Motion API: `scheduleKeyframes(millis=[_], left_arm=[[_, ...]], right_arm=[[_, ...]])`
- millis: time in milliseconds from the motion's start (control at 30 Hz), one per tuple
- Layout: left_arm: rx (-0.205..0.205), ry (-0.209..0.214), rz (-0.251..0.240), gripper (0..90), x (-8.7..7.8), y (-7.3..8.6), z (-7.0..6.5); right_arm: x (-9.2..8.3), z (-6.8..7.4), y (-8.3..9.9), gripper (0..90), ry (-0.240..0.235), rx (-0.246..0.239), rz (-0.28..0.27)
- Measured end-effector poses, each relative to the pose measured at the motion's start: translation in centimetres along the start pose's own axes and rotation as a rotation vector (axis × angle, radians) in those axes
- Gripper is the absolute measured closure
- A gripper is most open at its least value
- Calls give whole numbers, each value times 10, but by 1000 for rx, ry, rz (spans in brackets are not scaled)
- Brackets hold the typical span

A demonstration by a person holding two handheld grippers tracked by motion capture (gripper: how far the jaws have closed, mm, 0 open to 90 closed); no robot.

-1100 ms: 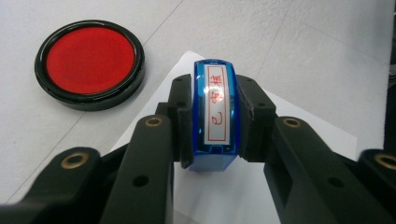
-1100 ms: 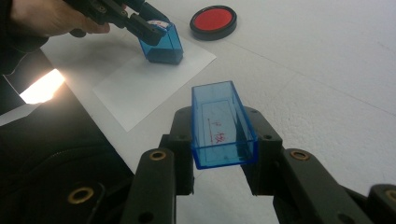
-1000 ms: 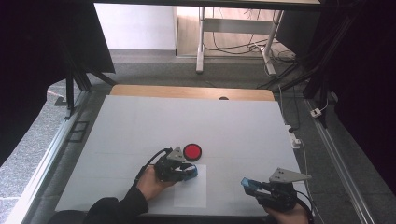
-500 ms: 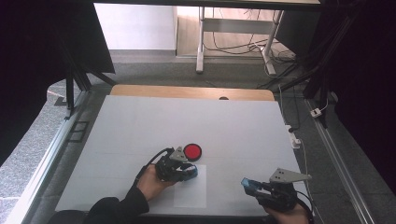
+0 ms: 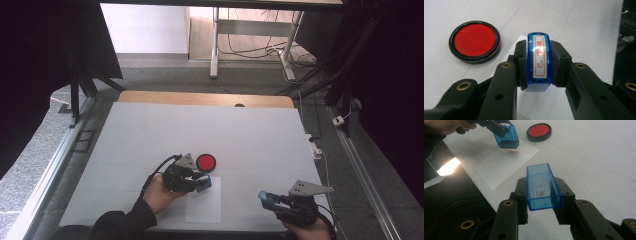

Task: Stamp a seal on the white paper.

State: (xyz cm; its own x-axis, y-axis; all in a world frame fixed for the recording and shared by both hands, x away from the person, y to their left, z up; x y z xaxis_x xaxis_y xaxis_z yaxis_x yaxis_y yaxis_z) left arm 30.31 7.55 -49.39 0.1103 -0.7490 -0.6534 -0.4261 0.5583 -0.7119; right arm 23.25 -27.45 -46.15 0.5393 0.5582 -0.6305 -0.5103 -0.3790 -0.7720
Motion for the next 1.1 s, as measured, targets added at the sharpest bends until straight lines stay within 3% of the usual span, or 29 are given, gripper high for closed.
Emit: scheduleKeyframes(millis=[300, 1100], left_arm=[[8, 47, -31, 703, -9, -2, -4], [40, 112, -129, 703, -39, -6, -12]], right_arm=[[0, 0, 0, 678, -3, -2, 0], [0, 0, 0, 677, -2, -1, -1]])
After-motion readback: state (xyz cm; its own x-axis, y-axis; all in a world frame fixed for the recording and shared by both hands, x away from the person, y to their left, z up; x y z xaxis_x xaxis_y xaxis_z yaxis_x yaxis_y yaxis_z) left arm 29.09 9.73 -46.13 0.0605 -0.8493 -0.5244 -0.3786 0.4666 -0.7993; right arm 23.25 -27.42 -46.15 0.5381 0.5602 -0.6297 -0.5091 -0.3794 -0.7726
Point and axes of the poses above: each handheld gripper's, and its own axes: x roughly forward along the jaws, y roughly out of its underside, z roughly to its left, the point moved 1 cm from there along x, roughly forward along the jaws, and after that the axes turned 8 degrees about y, right-handed, at the moved point
